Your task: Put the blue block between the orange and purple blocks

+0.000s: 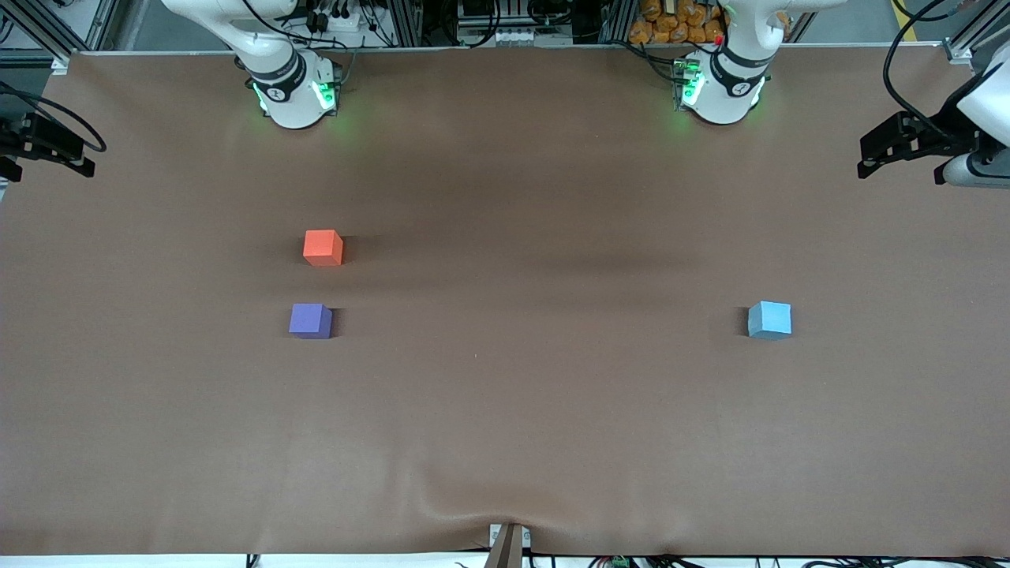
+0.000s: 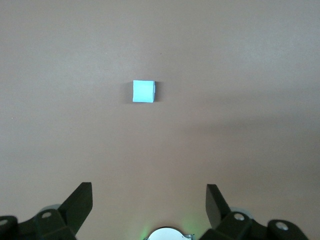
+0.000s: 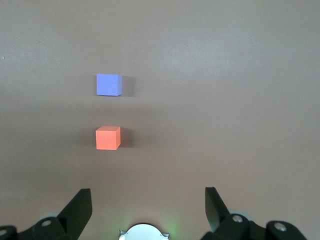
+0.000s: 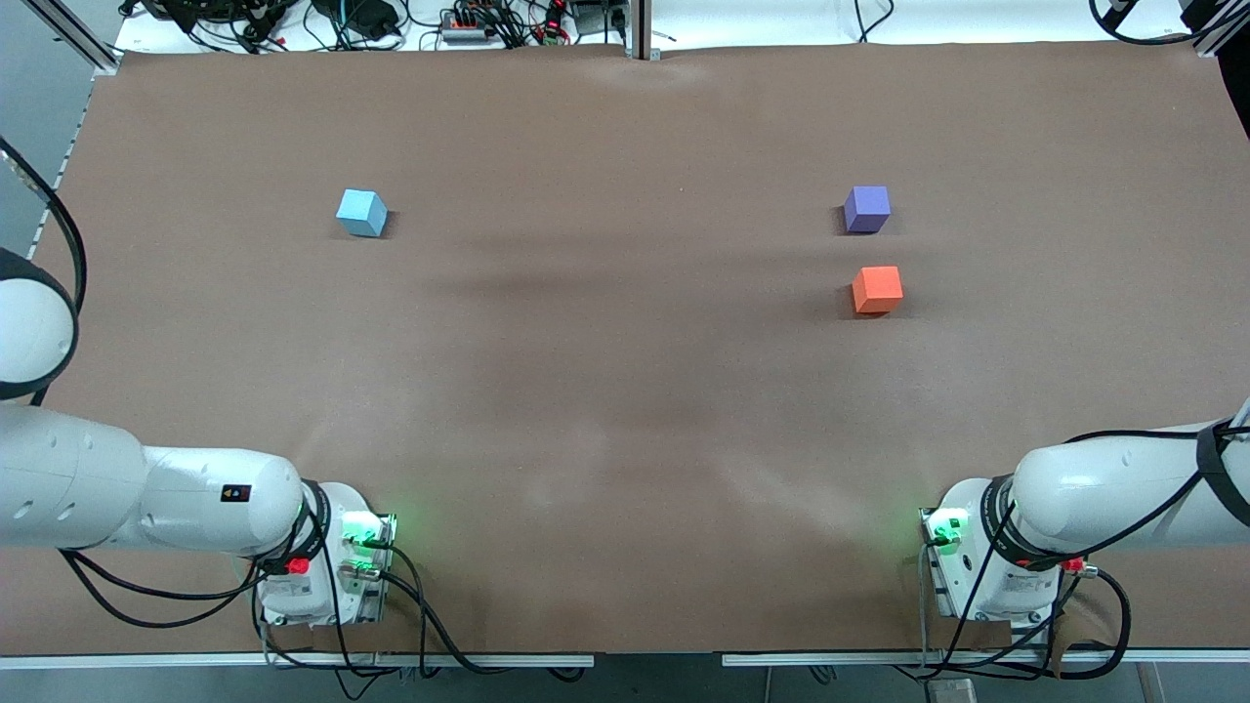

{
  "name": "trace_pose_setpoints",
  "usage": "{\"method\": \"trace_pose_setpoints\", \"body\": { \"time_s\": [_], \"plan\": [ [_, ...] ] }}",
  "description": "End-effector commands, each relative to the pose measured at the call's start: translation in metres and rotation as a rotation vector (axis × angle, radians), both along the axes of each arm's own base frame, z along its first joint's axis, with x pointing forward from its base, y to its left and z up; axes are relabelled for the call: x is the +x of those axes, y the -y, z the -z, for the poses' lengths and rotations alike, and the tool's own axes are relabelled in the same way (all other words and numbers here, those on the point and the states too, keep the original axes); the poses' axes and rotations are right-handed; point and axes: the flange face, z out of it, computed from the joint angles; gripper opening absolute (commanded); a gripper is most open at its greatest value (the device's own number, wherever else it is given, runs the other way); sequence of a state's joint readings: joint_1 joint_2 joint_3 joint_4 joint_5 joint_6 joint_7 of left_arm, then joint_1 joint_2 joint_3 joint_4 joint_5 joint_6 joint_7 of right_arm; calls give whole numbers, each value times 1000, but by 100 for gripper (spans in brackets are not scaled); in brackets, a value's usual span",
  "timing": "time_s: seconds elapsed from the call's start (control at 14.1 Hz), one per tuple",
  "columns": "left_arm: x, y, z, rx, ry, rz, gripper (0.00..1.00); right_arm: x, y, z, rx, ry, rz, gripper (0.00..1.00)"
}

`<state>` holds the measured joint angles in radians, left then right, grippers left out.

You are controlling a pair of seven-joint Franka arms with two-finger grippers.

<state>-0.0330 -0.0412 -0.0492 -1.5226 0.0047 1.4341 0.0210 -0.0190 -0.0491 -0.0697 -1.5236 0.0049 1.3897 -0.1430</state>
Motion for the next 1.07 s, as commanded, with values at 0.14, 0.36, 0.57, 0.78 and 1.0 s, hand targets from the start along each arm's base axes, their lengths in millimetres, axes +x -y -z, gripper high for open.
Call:
{"method": "trace_pose_setpoints", "body": {
  "time_s": [0.14, 0.36, 0.57, 0.78, 1.0],
  "plan": [
    [1, -1, -2, -15, -6, 16, 100, -3, 0, -2, 17, 4, 4, 100],
    [17, -1, 19, -17, -32, -7, 100, -3, 1, -1, 17, 0, 4, 100],
    [47, -2, 63, -5, -73, -11, 100, -3, 2, -1, 16, 0, 5, 100],
    [73, -6, 102, -8, -88, -14, 100, -3, -1, -3, 11, 4, -2, 100],
    [94, -13, 136, -12, -82, -30, 100, -3, 1, -2, 17, 1, 4, 100]
  ]
}}
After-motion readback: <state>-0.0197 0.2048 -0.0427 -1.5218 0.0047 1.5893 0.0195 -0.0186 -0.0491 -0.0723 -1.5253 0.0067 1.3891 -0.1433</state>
